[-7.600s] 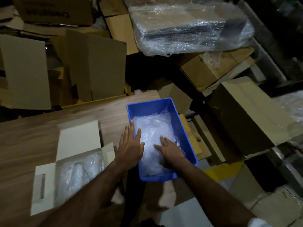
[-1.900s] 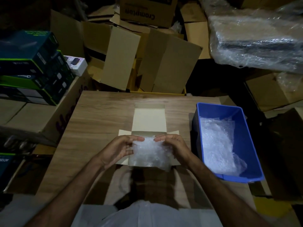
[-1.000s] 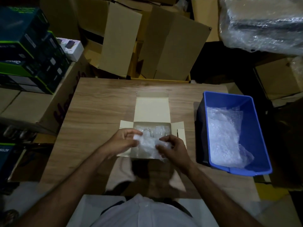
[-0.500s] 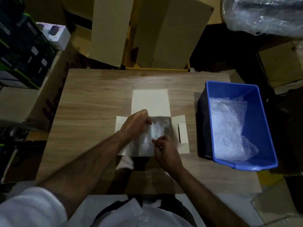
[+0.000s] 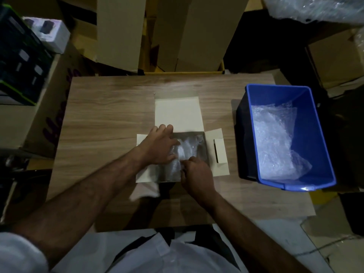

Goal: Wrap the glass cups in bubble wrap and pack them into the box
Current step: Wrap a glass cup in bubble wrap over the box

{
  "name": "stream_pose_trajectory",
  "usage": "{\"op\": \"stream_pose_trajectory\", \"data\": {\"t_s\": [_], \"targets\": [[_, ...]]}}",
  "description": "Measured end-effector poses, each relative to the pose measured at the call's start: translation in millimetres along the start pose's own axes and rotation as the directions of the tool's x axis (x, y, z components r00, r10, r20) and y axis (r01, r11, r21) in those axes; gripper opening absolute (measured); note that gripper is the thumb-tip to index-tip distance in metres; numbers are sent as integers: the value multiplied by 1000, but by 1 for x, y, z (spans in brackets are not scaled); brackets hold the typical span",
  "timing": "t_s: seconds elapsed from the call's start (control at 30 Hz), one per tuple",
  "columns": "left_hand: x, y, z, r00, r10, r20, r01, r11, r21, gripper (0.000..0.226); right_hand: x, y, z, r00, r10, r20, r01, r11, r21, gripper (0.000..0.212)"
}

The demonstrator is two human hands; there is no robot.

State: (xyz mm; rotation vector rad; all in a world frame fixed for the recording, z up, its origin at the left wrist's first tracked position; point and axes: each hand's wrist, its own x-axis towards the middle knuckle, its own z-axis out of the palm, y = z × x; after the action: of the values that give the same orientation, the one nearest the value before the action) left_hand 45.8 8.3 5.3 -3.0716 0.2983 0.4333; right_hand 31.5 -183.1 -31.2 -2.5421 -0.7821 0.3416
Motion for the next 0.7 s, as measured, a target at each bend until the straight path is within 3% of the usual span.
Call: {"op": "stream_pose_trajectory", "data": {"t_s": [0.4,0.7], "targets": [[10,4,-2,996,41,74,-54,982,183,66,3,-6,-1,994,40,98,-23,986,-167,23],[5,-4,1,992,57,109,-79,976,205,81,-3,7,-2,995,96,28,-95,994,-50,21]]}}
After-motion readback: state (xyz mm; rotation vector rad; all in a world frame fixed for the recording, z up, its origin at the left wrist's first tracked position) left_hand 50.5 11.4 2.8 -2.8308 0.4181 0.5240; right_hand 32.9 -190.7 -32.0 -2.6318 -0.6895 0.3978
